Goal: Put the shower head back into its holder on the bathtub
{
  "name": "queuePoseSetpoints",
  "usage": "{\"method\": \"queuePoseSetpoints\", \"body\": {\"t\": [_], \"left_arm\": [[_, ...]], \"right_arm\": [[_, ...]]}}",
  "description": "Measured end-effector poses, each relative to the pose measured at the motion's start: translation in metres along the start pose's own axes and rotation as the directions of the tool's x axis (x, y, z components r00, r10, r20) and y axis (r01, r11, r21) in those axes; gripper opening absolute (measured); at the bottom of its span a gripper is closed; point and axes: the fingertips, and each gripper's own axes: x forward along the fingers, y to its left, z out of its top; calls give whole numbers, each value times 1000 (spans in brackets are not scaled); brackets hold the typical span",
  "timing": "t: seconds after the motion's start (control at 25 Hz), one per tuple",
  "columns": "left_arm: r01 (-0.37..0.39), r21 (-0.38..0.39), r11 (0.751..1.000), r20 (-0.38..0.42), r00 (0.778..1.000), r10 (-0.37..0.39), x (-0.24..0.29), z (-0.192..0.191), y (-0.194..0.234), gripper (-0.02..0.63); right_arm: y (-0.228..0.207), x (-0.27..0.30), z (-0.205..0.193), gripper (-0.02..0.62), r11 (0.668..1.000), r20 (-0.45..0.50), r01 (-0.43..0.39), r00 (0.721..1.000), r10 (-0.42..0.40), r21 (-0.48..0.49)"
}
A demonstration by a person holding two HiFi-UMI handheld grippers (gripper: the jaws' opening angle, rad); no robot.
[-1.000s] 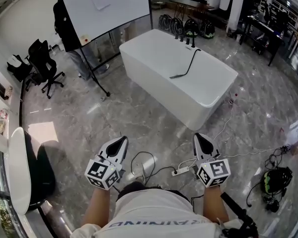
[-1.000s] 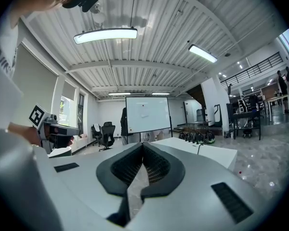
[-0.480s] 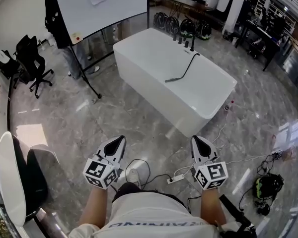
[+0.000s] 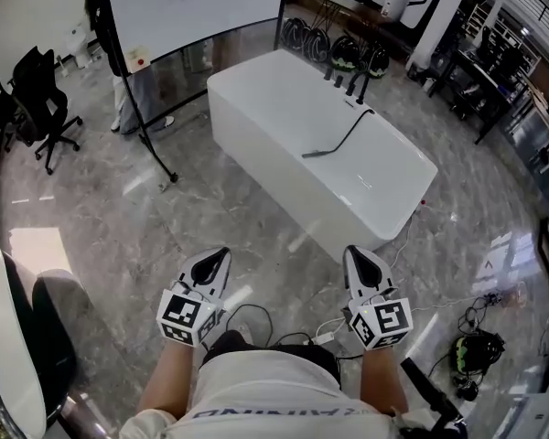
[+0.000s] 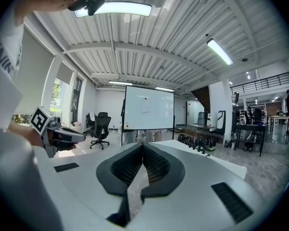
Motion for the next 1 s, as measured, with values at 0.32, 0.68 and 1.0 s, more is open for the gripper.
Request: {"method": "queuePoseSetpoints", "body": {"t": [0.32,0.68,1.0], "left_arm": [[15,23,1000,21,1000,-15,14,11,57,18],[-5,-9,1000,28,1000,5,61,18,74,18],[-13,8,1000,4,1000,13,181,47,112,18]], "right_arm": [[29,61,7,12,999,-21,-29,999,28,-34],[-11,117,-1,12,998,-4,-68,998,68,7],[-104,202,-7,12,997,14,-45,999,45,55]]}}
